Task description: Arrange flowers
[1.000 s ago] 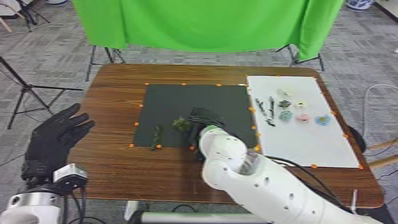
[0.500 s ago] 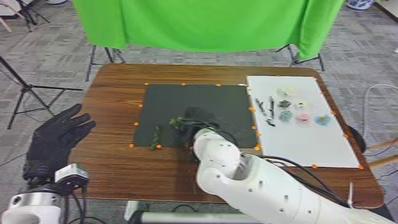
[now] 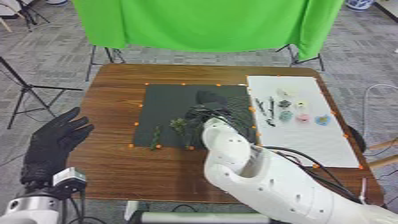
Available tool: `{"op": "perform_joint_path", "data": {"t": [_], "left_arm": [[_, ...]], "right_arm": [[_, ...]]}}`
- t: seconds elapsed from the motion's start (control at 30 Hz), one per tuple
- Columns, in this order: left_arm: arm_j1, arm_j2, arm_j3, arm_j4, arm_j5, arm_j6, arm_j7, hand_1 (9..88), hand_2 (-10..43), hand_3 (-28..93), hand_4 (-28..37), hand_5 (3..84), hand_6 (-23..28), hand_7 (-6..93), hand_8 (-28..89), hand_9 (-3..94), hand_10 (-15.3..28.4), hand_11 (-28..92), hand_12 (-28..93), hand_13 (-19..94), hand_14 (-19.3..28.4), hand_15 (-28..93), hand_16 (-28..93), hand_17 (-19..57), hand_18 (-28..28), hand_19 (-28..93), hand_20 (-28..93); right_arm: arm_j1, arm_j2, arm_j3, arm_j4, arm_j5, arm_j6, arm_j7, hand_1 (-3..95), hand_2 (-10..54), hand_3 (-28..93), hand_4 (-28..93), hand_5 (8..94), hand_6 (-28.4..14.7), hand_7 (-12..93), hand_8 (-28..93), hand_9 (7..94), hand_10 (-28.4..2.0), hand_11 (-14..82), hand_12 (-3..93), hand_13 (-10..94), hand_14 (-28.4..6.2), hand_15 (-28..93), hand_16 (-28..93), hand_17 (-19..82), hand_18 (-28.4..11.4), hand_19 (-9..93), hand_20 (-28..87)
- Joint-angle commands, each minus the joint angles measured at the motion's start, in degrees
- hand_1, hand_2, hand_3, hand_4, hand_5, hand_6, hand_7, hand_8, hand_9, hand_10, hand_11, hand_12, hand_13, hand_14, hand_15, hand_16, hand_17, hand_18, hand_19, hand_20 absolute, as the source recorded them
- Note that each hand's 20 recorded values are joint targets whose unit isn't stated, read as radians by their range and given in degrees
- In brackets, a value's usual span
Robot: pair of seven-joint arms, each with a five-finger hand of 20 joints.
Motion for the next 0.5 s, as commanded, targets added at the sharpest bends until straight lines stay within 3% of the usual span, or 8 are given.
{"op": "perform_joint_path", "data": {"t": [0.03, 0.3, 0.4, 0.5], "left_arm": [[3.0, 0.41, 0.01, -0.79, -0.78, 1.84, 2.21, 25.4, 4.2, 83, -18.6, 42.7, 11.6, 15.2, -10, 39.5, 20.2, 27, 10, 30, 26.8, 50, -9, -5.8, 24.0, 63, -6], [2.8, 0.77, 0.81, -0.82, -0.56, 1.77, 2.18, 25.3, 4.3, 83, -18.6, 42.7, 11.6, 15.2, -10, 39.4, 20.3, 27, 10, 30, 26.8, 50, -9, -5.8, 23.8, 62, -6], [2.8, 0.75, 1.45, -0.82, -0.56, 1.85, 2.09, 25.3, 4.2, 83, -18.6, 42.7, 11.6, 15.2, -10, 39.5, 20.2, 27, 10, 31, 27.3, 51, -9, -5.8, 23.8, 62, -6], [2.0, 0.46, 1.88, -0.68, -0.04, 1.0, 1.14, 25.3, 4.3, 83, -18.7, 42.7, 11.6, 15.2, -10, 39.5, 20.2, 27, 10, 31, 27.3, 52, -10, -5.8, 23.8, 62, -6]], "right_arm": [[-3.0, 5.0, 9.7, -4.6, 4.5, -5.7, -1.7, 29.5, -9.5, 80, -26, 73.5, -5.3, 22, -13, 70.1, -21.1, 44.8, 18.2, 68, -17.1, 79, 15, 34, -28.4, 93, 44], [-4.5, 14.2, 15.6, -4.8, 10.0, -3.5, 1.9, 28.6, -9.5, 80, -26, 63.4, -8.0, 18, -13, 64.3, -22.6, 38.2, 16.0, 65, -18.1, 82, 13, 34, -28.4, 93, 44], [-4.0, 16.4, 15.9, -3.0, 11.0, -3.8, 2.8, 28.3, -9.5, 80, -26, 60.0, -8.2, 17, -13, 63.9, -22.5, 42.2, 17.1, 67, -17.5, 88, 14, 35, -28.4, 93, 50], [-4.1, 19.3, 15.5, -2.2, 11.2, -1.9, 4.1, 28.1, -9.5, 80, -26, 58.3, -8.4, 17, -13, 63.5, -22.6, 43.4, 17.2, 67, -17.3, 89, 15, 36, -28.4, 93, 51]]}}
